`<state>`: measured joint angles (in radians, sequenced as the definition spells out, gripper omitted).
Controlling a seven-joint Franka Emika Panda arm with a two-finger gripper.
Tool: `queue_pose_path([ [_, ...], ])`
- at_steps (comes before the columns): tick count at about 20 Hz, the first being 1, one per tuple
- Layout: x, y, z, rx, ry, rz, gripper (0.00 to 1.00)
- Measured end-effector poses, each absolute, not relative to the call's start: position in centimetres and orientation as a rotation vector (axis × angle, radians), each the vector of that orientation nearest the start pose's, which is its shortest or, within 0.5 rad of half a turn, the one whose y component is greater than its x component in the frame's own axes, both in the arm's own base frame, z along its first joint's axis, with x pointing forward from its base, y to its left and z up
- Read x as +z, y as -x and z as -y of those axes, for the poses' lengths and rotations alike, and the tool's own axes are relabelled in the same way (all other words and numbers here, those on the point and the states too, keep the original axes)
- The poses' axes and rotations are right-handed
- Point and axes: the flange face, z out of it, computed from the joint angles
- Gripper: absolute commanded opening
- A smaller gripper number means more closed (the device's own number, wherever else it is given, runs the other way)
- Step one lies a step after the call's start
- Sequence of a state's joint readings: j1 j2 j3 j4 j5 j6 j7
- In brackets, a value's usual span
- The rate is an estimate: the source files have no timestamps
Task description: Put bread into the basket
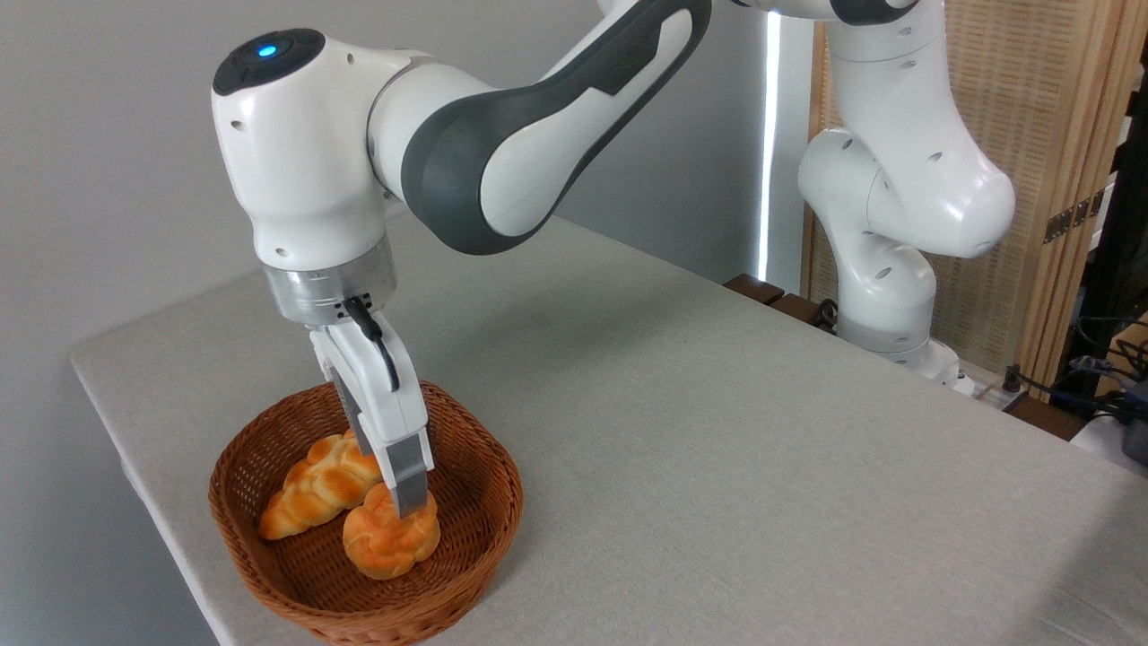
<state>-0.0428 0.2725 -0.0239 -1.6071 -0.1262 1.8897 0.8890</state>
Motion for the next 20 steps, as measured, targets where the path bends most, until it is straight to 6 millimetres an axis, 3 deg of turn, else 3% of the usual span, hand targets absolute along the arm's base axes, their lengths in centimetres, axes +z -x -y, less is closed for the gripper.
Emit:
queue_pose_path([
  [3,49.3,-64.0,5.3,-0.155,2.912,-1.432,1.0],
  [6,53.0,-63.0,4.7,-0.232,2.911,-1.379,1.0],
  [11,58.5,-58.2,5.1,-0.214,2.952,-1.291,1.0],
  [14,59.2,-54.7,5.3,-0.108,2.981,-1.281,1.0],
  [16,59.0,-53.2,5.4,-0.056,3.031,-1.183,1.0],
  [20,57.9,-53.0,5.4,0.001,3.042,-1.093,1.0],
])
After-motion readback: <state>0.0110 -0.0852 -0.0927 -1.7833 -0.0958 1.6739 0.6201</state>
